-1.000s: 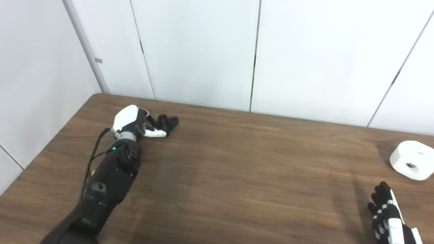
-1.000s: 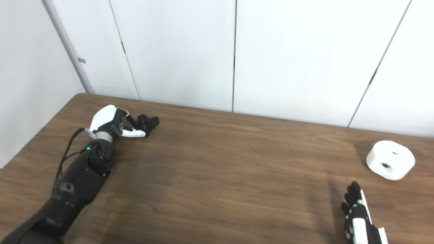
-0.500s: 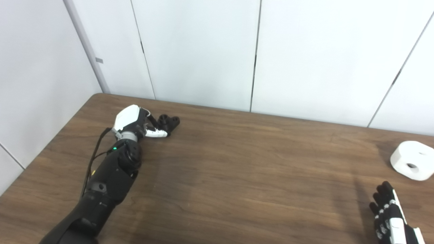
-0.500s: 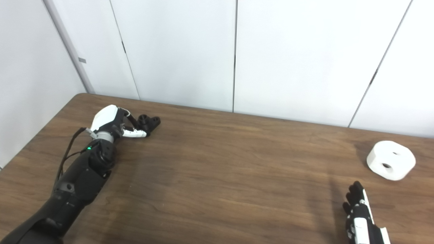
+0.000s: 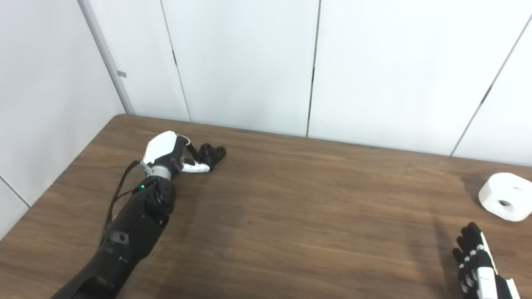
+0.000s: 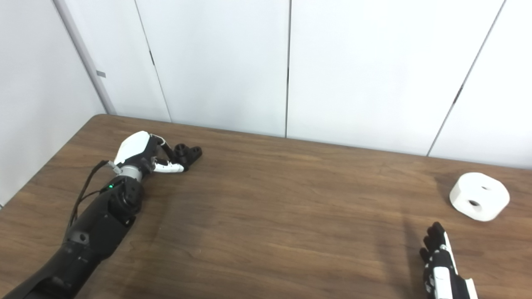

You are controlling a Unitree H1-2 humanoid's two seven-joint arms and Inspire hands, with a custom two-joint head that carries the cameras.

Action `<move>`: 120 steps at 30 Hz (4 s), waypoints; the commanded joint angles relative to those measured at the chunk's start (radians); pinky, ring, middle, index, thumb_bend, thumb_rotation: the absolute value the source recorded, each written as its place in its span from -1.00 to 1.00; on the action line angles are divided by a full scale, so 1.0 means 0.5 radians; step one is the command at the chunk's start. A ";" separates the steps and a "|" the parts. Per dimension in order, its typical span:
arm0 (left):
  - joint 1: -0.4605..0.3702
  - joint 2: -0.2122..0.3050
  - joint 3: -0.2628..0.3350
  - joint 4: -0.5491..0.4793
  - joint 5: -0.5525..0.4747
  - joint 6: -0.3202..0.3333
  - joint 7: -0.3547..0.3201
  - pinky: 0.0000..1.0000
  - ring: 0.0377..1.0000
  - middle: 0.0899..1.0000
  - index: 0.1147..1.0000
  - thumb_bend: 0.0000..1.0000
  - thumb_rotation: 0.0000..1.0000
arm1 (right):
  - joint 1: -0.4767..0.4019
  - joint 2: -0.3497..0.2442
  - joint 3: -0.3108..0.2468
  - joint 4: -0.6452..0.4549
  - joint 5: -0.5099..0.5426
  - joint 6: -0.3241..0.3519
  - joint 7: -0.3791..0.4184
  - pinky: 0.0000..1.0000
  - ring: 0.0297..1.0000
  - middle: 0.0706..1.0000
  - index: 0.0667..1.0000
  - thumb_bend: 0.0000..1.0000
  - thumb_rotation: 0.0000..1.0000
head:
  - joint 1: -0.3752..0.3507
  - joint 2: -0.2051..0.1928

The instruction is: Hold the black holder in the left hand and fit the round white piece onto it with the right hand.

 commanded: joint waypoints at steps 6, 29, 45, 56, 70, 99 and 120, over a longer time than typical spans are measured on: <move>0.039 0.010 -0.016 -0.232 0.047 -0.071 -0.013 1.00 0.82 0.58 -0.16 0.04 -0.91 | 0.160 0.003 0.013 -0.080 0.000 -0.029 -0.019 1.00 1.00 0.98 0.97 -0.13 0.87 | -0.019 0.009; 0.451 -0.151 -0.257 -0.878 0.421 -0.149 -0.105 1.00 0.83 0.58 -0.16 0.05 -0.90 | 0.155 0.009 0.040 -0.049 -0.072 -0.065 -0.027 1.00 1.00 0.97 0.98 -0.12 0.91 | -0.161 0.059; 0.739 -0.278 -0.457 -1.252 0.707 -0.261 -0.222 1.00 0.83 0.57 -0.16 0.04 -0.90 | 0.143 0.046 0.121 -0.077 -0.144 -0.012 -0.095 1.00 0.99 0.94 0.93 -0.03 0.86 | -0.382 0.127; 0.883 -0.350 -0.527 -1.376 0.803 -0.355 -0.305 1.00 0.84 0.57 -0.16 0.04 -0.90 | 0.140 0.051 0.168 -0.137 -0.206 0.051 -0.146 1.00 0.99 0.91 0.91 0.06 0.89 | -0.431 0.195; 1.030 -0.388 -0.577 -1.426 0.838 -0.533 -0.298 1.00 0.81 0.55 -0.16 0.04 -0.90 | 0.129 0.061 0.180 -0.245 -0.223 0.161 -0.190 1.00 0.95 0.89 0.89 0.03 0.90 | -0.485 0.285; 1.041 -0.416 -0.562 -1.366 0.853 -0.658 -0.322 1.00 0.81 0.56 -0.16 0.04 -0.90 | -0.059 -0.087 0.052 -0.436 -0.638 0.511 -0.292 0.78 0.80 0.76 0.64 0.30 0.37 | -0.566 0.313; 1.050 -0.337 -0.467 -1.254 0.769 -0.785 -0.270 0.97 0.78 0.55 -0.16 0.04 -0.90 | -0.645 -0.570 -0.029 -0.379 -1.306 0.900 -0.248 0.74 0.82 0.79 0.38 0.74 -0.44 | -0.933 0.203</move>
